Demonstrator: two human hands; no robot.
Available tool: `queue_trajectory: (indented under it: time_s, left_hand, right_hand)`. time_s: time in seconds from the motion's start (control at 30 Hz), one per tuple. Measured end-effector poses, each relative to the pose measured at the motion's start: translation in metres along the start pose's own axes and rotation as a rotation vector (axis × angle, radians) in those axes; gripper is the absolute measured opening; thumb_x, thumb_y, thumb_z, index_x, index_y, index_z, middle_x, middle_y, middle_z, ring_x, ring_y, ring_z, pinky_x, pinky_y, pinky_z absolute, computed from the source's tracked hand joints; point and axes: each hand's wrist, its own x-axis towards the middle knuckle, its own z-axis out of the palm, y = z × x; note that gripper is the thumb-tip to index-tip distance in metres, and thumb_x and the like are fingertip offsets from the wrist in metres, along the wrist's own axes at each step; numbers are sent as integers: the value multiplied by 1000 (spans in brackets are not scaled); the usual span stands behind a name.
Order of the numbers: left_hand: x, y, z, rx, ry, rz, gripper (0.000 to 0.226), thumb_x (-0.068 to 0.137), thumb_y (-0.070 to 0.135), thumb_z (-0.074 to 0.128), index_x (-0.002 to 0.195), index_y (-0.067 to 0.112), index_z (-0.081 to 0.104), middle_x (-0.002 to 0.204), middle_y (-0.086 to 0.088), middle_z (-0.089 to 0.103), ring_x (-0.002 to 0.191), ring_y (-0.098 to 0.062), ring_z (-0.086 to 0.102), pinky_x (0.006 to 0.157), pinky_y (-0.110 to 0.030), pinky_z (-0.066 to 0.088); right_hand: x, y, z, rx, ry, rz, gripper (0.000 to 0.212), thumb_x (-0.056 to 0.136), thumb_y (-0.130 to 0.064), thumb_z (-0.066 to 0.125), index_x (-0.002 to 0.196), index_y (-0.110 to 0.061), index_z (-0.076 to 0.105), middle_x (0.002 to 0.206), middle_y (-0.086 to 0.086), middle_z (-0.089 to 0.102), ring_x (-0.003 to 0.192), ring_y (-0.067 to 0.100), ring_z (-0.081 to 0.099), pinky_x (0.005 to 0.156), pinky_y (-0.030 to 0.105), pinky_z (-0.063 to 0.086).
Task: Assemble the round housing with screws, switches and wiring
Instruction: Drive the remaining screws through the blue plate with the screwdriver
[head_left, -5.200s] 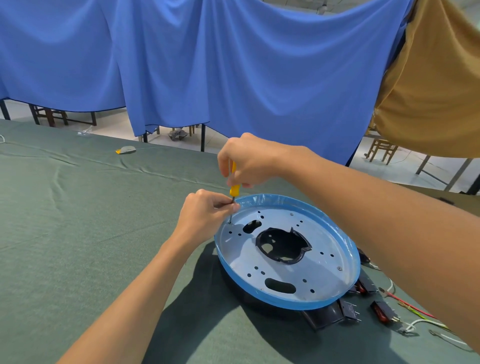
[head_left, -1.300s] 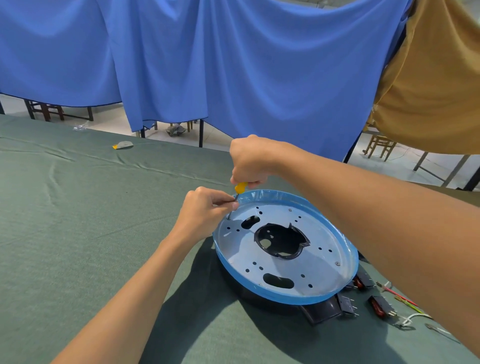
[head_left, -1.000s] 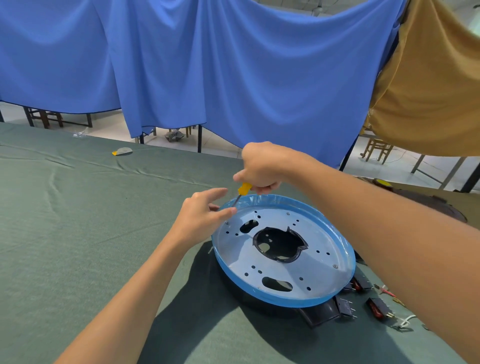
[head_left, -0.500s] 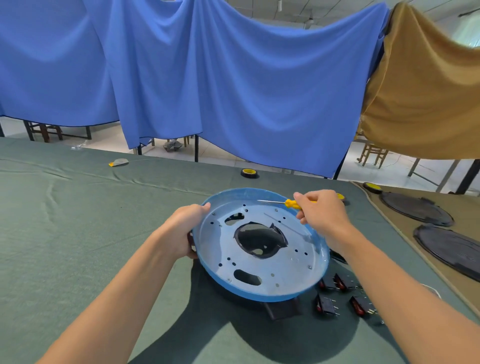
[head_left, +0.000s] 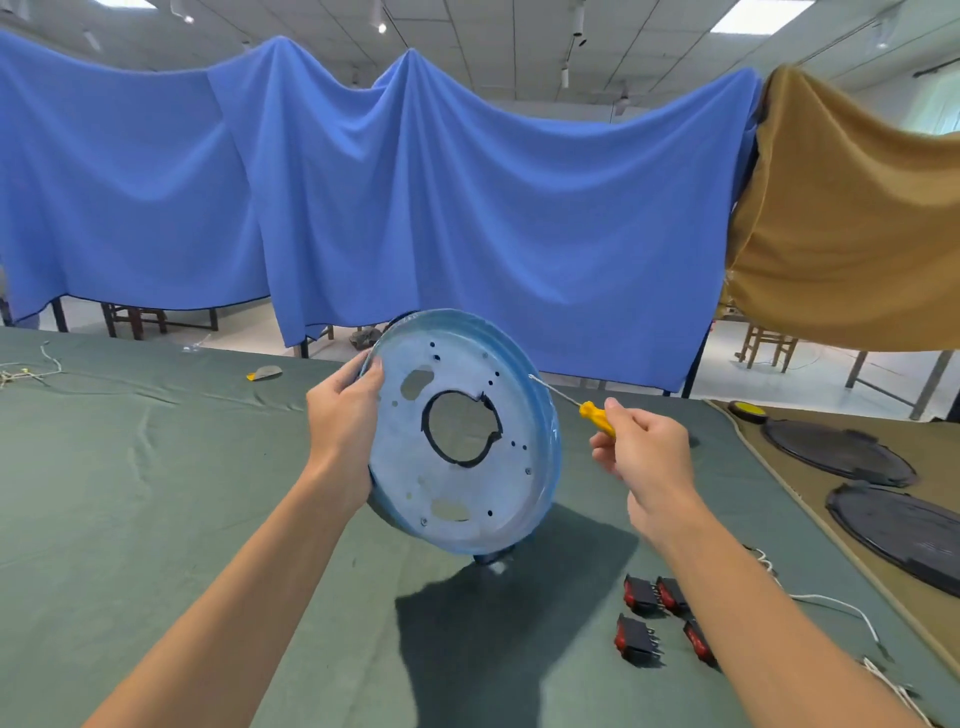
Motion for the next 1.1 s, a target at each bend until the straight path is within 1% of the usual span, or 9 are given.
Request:
queue_trajectory:
  time_s: [0.13, 0.23, 0.33, 0.5, 0.67, 0.73, 0.8, 0.97, 1.1]
  left_hand:
    - [-2, 13, 17, 81, 11, 203, 24, 95, 23, 59, 117, 23, 71, 109, 3, 72, 104, -18, 67, 98, -45, 51]
    - [-7, 11, 32, 317, 33, 446, 28, 90, 32, 61, 118, 33, 67, 115, 0, 64, 113, -16, 57, 105, -42, 44]
    - [-21, -2, 44, 649, 22, 749, 41, 84, 37, 60, 124, 31, 64, 122, -9, 54, 115, -27, 50, 104, -40, 40]
    - [-30, -36, 44, 1091, -21, 1242, 53, 72, 17, 72, 124, 16, 67, 125, -26, 53, 104, -44, 53, 84, -46, 40]
    - [-33, -68, 38, 1289, 10, 1397, 57, 70, 13, 68, 126, 20, 62, 124, -29, 55, 100, -42, 52, 80, -47, 39]
    - [-30, -79, 38, 1335, 6, 1459, 39, 83, 25, 68, 121, 20, 68, 123, -27, 53, 100, -39, 51, 79, -47, 40]
    - [-27, -88, 38, 1373, -20, 1475, 38, 89, 45, 65, 117, 20, 71, 119, -26, 58, 100, -37, 52, 77, -46, 42]
    - [-19, -117, 26, 1427, -219, 1498, 56, 86, 65, 59, 119, 20, 68, 126, -21, 46, 106, -37, 49, 81, -46, 44]
    - [-21, -133, 21, 1409, -421, 1539, 52, 90, 61, 56, 121, 21, 66, 128, -20, 52, 105, -34, 52, 83, -43, 42]
  right_hand:
    - [-5, -7, -4, 251, -58, 217, 23, 99, -25, 54, 84, -8, 63, 64, 5, 58, 51, 14, 52, 56, 27, 50]
    - [-11, -5, -5, 361, -119, 334, 18, 99, -21, 53, 88, -8, 61, 70, 6, 55, 56, 17, 50, 58, 31, 50]
    - [-17, -1, -7, 446, -130, 417, 17, 98, -15, 53, 86, -5, 61, 70, 7, 53, 56, 19, 47, 59, 32, 48]
    - [-23, 12, -11, 494, -83, 524, 14, 94, -9, 57, 80, -6, 61, 66, 7, 53, 50, 16, 46, 57, 32, 47]
    - [-24, 29, -9, 484, 28, 556, 9, 94, -9, 56, 85, -8, 58, 67, 7, 54, 49, 16, 45, 53, 31, 46]
    - [-24, 36, -4, 482, 47, 538, 4, 95, -9, 54, 93, -7, 57, 68, 6, 53, 50, 16, 45, 54, 30, 46]
    - [-25, 42, 0, 454, 99, 512, 7, 96, -10, 52, 97, -5, 57, 72, 7, 54, 53, 16, 47, 55, 30, 48]
    - [-24, 57, 9, 341, 256, 437, 25, 97, -15, 54, 73, -7, 53, 71, 8, 53, 52, 16, 48, 62, 34, 52]
    - [-20, 66, 18, 260, 318, 358, 19, 99, -18, 49, 92, -2, 55, 77, 8, 55, 54, 16, 53, 80, 45, 55]
